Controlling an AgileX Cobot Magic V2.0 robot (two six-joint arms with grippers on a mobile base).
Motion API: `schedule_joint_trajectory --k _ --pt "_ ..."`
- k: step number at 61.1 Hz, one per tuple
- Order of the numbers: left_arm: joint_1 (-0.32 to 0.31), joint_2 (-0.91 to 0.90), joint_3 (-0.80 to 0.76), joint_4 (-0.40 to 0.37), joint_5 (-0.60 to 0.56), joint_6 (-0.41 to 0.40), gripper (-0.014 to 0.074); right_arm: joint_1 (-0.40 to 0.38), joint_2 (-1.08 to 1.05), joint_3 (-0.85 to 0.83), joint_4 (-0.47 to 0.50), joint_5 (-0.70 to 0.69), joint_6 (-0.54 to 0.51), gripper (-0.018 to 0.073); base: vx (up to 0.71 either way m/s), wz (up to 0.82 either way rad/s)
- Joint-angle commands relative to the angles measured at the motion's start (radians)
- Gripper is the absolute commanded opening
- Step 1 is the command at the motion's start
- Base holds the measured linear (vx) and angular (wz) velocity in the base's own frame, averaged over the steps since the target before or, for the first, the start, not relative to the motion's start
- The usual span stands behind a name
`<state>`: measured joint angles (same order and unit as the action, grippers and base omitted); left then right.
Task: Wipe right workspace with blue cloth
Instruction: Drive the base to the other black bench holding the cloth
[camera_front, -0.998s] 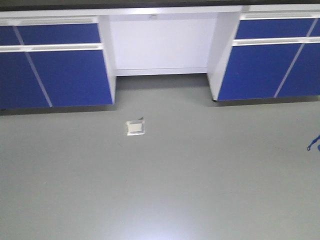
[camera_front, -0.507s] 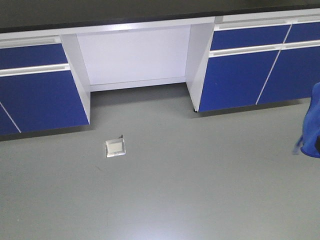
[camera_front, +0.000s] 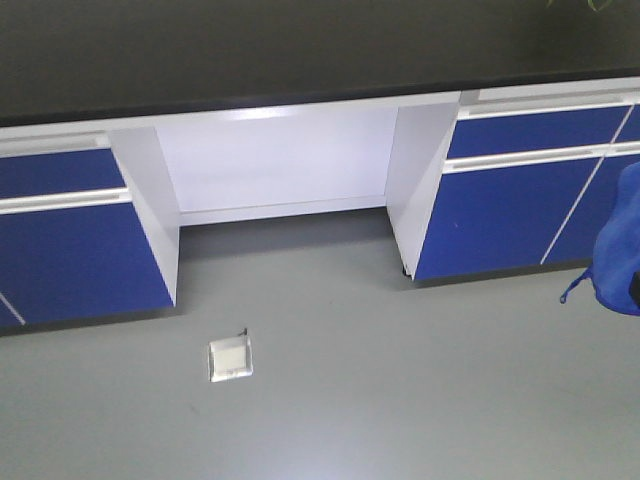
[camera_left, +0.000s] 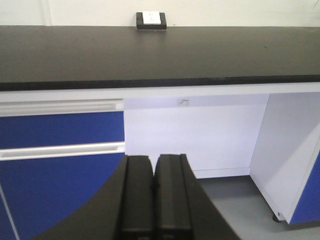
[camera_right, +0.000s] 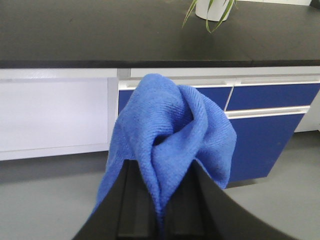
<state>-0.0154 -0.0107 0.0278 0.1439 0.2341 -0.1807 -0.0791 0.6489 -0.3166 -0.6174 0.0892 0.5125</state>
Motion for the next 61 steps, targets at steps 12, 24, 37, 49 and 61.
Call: schedule_joint_trajectory --k 12,24,37,49,61 --pt "0.005 -0.016 0.03 0.001 -0.08 -0.008 -0.0006 0.001 -0.002 -0.032 -0.011 -0.07 -0.007 0.0 0.45 -0.08" --pt "0.005 -0.016 0.03 0.001 -0.08 -0.008 -0.0006 0.001 -0.002 -0.032 -0.011 -0.07 -0.007 0.0 0.44 -0.09" --pt "0.005 -0.016 0.03 0.001 -0.08 -0.008 -0.0006 0.001 -0.002 -0.032 -0.011 -0.07 -0.007 0.0 0.41 0.06" --pt "0.005 -0.016 0.03 0.001 -0.08 -0.008 -0.0006 0.001 -0.002 -0.032 -0.011 -0.07 -0.007 0.0 0.36 0.19" --pt "0.005 -0.016 0.03 0.001 -0.08 -0.008 -0.0006 0.001 -0.002 -0.032 -0.011 -0.07 -0.007 0.0 0.32 0.19"
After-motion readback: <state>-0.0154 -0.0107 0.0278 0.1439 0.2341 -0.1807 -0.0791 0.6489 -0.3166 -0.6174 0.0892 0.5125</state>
